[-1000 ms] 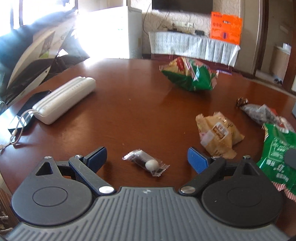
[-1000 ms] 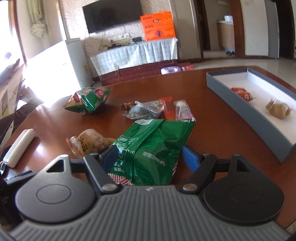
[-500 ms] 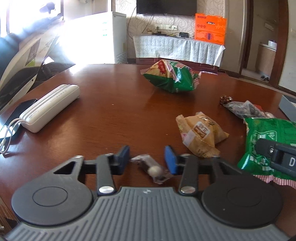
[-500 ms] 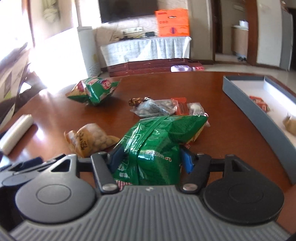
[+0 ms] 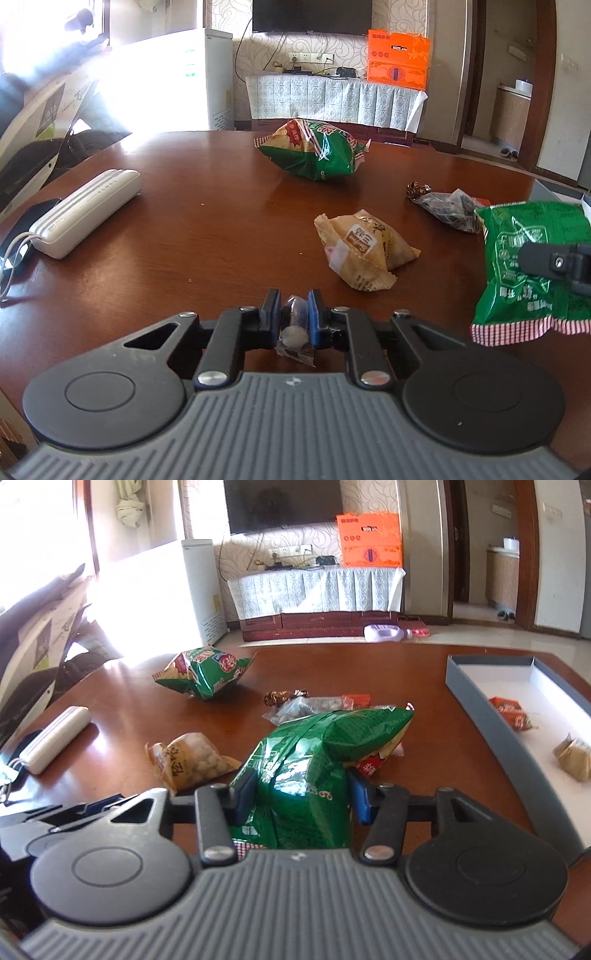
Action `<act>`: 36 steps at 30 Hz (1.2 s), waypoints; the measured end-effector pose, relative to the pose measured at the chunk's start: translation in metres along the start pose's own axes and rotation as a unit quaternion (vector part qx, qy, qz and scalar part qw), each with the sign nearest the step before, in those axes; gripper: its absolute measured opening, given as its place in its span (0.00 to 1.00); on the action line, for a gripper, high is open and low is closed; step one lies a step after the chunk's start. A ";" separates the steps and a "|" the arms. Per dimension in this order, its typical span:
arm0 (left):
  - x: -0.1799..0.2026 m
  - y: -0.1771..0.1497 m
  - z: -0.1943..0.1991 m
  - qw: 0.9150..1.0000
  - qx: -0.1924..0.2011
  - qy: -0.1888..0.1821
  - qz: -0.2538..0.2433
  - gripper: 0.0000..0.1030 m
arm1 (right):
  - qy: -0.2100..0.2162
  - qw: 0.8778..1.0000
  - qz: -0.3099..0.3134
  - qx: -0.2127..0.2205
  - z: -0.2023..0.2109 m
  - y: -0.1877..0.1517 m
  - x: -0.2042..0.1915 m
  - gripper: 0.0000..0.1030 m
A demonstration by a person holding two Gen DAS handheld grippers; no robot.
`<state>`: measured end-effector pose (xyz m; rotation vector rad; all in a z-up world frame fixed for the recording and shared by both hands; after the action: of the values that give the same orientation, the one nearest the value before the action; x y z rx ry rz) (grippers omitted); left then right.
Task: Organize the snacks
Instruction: 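Grasp the clear candy wrapper with the left gripper while the right gripper grasps the green chip bag, then carry the candy in the left tool while the right tool carries the green bag to the box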
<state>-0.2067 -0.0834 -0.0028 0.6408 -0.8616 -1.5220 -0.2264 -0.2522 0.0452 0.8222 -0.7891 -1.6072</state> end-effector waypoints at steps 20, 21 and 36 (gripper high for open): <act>0.033 0.019 0.023 0.996 0.050 -0.019 -0.065 0.18 | 0.024 0.998 0.031 0.038 0.029 0.007 0.009 0.52; 0.037 0.021 0.023 0.996 0.052 -0.021 -0.067 0.18 | 0.023 0.998 0.031 0.040 0.030 0.007 0.011 0.52; 0.086 0.035 0.021 0.993 0.062 -0.056 -0.085 0.18 | -0.001 0.996 0.027 0.085 0.045 0.020 0.035 0.51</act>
<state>-0.2148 -0.1655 0.0446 0.7407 -1.0147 -1.6796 -0.2593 -0.2871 0.0828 0.9132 -0.9521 -1.5075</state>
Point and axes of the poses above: each gripper's, at about its wrist camera, not at the fingertips, and z roughly against the way its jaws point, x to its right, y to its top, the point moved 2 cm from there along -z, roughly the way its jaws point, and after that the axes turned 8 degrees about -y, right-handed, at the moved point
